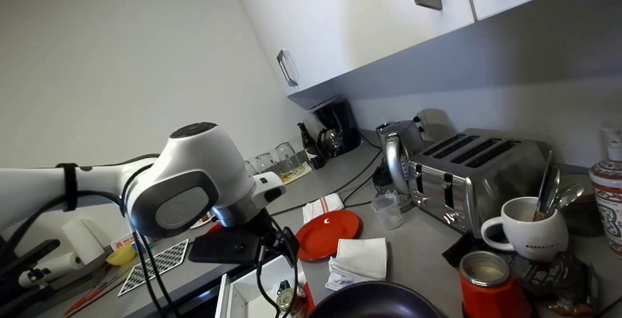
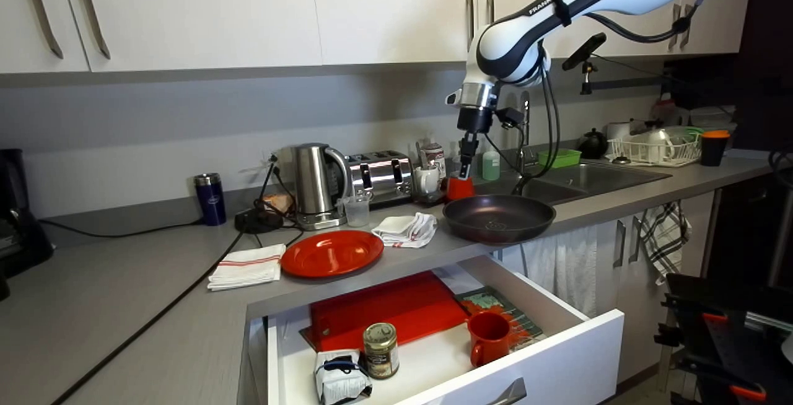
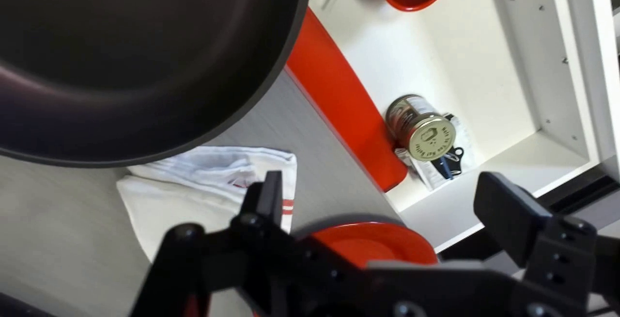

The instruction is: Use the tea towel to wipe the edge of the sink in the front

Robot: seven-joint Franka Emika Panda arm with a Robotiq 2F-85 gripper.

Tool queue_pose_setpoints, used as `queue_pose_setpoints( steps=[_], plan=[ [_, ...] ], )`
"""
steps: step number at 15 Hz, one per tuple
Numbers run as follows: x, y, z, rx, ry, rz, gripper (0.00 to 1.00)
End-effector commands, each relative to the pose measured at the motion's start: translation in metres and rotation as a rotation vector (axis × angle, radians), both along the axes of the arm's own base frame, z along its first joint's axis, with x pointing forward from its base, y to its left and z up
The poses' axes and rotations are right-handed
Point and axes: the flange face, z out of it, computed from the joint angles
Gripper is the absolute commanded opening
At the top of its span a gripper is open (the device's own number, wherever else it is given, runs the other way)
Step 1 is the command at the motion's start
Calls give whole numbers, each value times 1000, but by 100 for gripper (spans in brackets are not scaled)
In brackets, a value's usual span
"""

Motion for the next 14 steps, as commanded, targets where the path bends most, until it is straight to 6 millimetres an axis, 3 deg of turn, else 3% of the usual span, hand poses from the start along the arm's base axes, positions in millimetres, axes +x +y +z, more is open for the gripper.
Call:
queue_pose_setpoints(
  steps=[1,7,14],
  plan=[
    [26,-6,-13,-21,24,-83,100],
    [49,-4,-47,-121,116,-75,100],
    [47,4,-53,-102,125,-44,100]
  ],
)
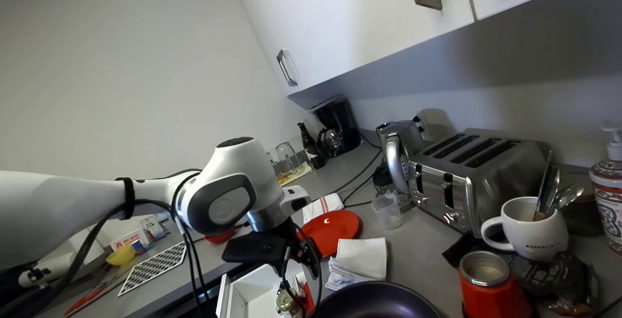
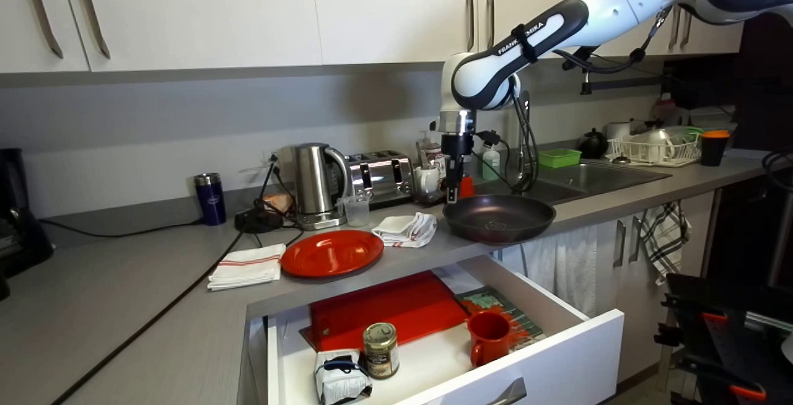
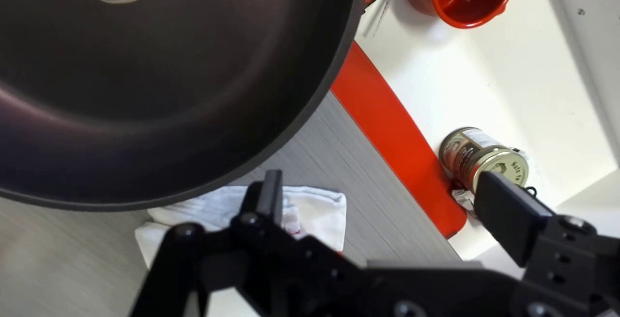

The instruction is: Use the tea towel to wipe the edge of the sink in the front

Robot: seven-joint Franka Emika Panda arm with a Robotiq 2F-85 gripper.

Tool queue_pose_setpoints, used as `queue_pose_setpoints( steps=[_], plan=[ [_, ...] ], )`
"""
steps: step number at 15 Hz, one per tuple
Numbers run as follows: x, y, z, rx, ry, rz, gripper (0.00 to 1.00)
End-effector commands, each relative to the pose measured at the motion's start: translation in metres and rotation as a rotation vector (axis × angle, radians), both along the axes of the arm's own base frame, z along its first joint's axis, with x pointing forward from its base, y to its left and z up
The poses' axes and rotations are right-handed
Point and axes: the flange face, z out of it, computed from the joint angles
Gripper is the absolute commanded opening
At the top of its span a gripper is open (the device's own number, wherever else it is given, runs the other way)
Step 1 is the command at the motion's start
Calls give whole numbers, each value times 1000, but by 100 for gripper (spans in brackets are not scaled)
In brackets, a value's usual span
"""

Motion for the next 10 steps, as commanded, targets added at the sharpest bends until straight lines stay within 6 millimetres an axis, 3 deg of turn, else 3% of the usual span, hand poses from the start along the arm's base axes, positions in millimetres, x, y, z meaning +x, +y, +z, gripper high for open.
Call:
queue_pose_setpoints(
  steps=[1,10],
  plan=[
    [0,0,1,0,1,0,100],
    [21,13,-23,-105,-97,1,100]
  ],
)
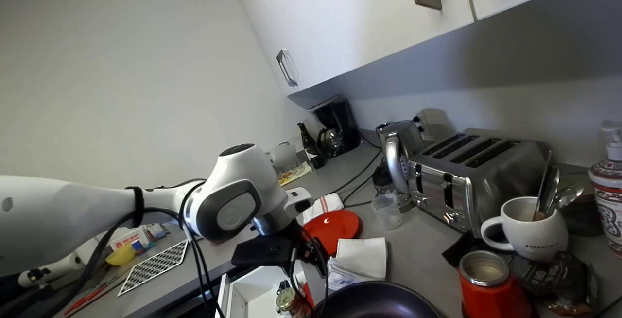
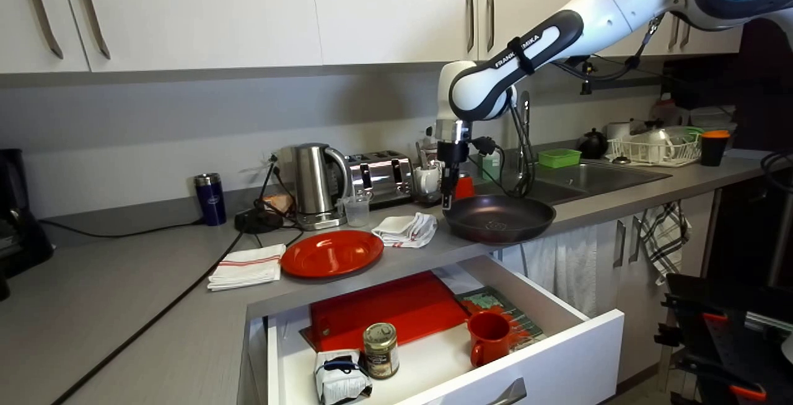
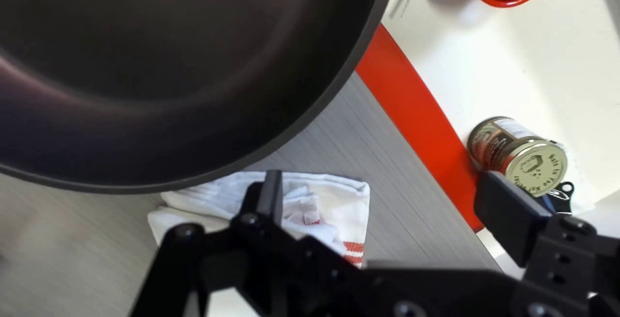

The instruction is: Use the tea towel to wipe the edge of the sink in the front

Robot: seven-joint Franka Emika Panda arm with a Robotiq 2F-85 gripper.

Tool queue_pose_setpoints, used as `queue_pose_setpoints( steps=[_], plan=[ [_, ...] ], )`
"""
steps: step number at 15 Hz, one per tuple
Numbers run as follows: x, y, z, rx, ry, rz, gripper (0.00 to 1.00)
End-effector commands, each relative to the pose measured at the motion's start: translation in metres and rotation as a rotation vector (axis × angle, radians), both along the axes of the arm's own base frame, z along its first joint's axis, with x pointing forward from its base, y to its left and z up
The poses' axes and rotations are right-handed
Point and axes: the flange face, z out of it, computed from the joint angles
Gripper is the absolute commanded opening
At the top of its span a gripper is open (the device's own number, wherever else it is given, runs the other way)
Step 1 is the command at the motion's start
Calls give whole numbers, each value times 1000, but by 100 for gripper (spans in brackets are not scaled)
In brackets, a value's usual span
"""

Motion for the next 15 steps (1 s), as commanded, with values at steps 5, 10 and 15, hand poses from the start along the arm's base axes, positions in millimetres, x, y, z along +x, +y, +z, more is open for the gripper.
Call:
queue_pose_setpoints(
  steps=[5,10,15],
  plan=[
    [29,14,-10,-154,-181,55,100],
    [47,10,-20,-137,-186,31,100],
    [62,4,-34,-122,-168,40,100]
  ],
)
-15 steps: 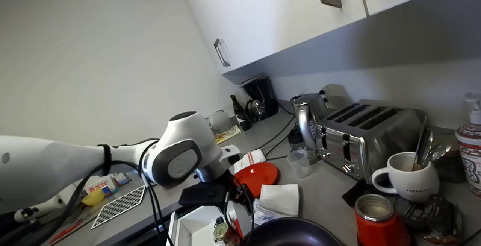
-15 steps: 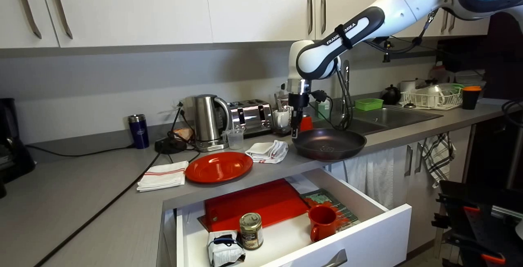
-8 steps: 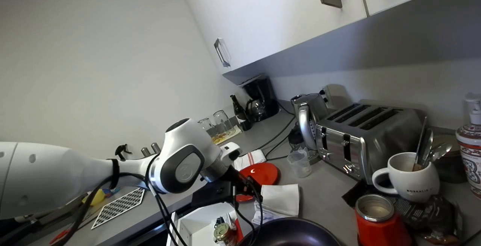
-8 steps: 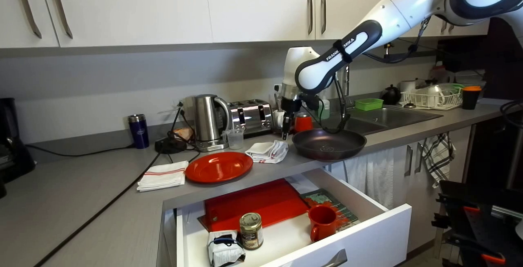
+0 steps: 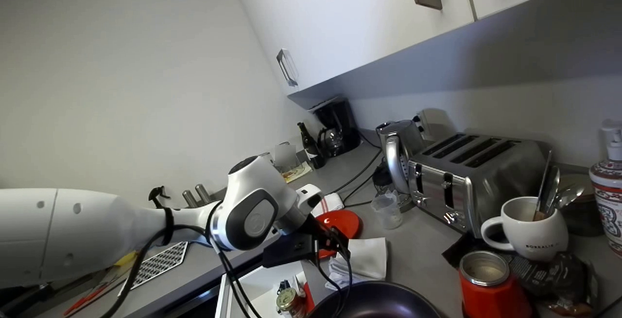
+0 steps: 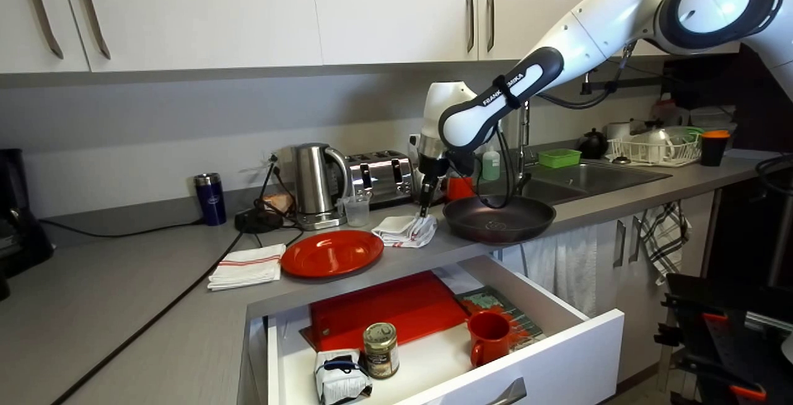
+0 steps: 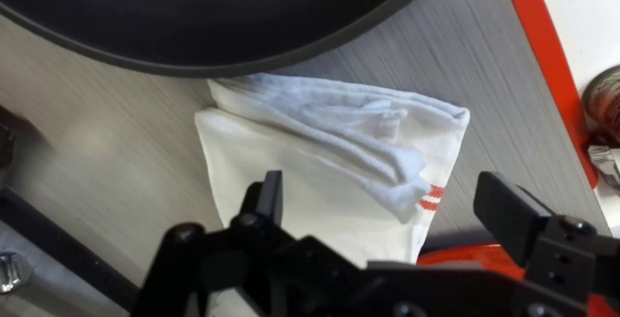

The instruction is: Use the tea towel to wipe the edge of the sink in the front

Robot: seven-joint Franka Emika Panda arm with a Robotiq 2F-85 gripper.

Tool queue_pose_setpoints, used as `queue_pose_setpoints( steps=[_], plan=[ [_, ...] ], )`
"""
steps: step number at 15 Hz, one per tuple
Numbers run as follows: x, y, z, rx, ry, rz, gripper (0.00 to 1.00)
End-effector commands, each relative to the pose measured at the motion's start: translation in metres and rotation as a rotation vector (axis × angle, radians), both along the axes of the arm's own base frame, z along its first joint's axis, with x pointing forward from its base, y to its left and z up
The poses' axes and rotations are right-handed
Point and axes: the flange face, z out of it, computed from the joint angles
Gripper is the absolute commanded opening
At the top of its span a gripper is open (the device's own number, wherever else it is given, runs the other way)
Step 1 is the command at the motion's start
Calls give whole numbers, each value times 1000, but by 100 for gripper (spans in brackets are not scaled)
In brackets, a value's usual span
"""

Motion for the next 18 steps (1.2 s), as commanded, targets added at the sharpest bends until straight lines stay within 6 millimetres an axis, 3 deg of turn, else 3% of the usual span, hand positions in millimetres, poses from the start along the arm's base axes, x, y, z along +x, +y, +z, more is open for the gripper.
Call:
queue_pose_setpoints(
  steps=[1,10,18],
  plan=[
    [19,-3,-5,22,23,2,100],
    [37,-9,-17,33,79,35,100],
    [42,-4,-57,-3,190,63,100]
  ],
)
